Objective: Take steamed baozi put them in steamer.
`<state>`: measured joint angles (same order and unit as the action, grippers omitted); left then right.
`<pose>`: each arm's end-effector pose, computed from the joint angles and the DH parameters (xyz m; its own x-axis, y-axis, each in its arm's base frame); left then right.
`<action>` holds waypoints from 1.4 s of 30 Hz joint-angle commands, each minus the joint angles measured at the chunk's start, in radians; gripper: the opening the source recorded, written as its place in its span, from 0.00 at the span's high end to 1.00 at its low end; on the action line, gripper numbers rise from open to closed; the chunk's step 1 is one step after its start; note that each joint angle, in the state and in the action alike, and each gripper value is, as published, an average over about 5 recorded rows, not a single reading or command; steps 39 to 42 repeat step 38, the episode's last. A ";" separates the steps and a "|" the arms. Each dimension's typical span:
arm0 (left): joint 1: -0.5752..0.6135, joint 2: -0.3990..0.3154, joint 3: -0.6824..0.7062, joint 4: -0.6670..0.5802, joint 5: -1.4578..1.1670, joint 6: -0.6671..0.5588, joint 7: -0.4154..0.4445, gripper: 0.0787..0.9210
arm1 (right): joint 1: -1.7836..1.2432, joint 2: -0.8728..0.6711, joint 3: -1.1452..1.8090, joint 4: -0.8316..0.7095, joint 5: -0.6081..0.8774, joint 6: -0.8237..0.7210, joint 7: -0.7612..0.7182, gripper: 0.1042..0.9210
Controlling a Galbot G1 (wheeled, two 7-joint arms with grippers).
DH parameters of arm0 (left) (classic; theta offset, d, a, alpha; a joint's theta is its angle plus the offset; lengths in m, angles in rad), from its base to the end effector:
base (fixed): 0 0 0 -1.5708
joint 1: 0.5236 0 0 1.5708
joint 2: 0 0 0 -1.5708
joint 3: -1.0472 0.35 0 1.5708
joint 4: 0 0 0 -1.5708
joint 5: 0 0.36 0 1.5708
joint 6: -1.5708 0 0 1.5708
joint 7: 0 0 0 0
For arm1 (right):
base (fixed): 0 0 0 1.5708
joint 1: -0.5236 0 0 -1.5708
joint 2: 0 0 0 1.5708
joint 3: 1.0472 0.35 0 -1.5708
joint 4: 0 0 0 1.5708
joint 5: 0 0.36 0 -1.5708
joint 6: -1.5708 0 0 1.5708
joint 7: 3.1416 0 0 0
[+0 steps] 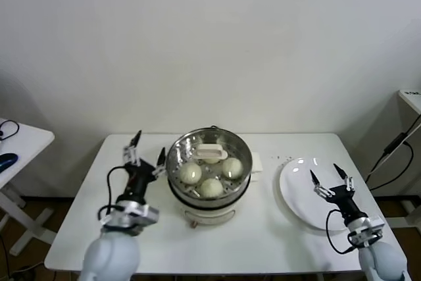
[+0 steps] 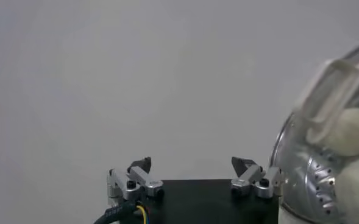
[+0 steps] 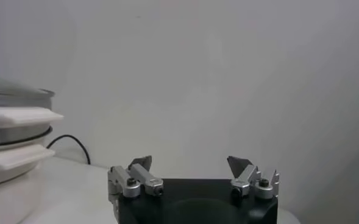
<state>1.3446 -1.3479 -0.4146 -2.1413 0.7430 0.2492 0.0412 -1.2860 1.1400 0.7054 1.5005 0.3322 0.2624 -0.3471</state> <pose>0.2414 0.0022 -0.2403 -0.9975 0.0429 -0.0560 -0.0169 0.6256 0.7799 0.2689 -0.2157 -0.3885 -0.9838 -0.1791 0.0106 -0.1789 0.9740 -0.1388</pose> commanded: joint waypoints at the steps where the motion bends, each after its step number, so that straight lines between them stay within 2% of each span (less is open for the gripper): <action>1: 0.183 -0.027 -0.338 0.084 -0.763 -0.284 -0.117 0.12 | -0.004 -0.014 -0.070 0.016 0.036 0.012 0.042 0.12; 8: 0.227 -0.087 -0.380 0.172 -0.837 -0.383 -0.063 0.12 | -0.014 -0.052 -0.132 0.044 0.046 0.030 0.114 0.12; 18: 0.251 -0.112 -0.365 0.279 -0.897 -0.466 -0.063 0.12 | -0.048 -0.087 -0.155 0.062 0.082 0.032 0.141 0.12; 26: 0.256 -0.099 -0.346 0.286 -0.867 -0.496 -0.015 0.12 | -0.054 -0.094 -0.161 0.066 0.101 0.049 0.149 0.12; 42: 0.265 -0.097 -0.338 0.282 -0.867 -0.519 0.008 0.12 | -0.066 -0.088 -0.154 0.076 0.105 0.055 0.148 0.12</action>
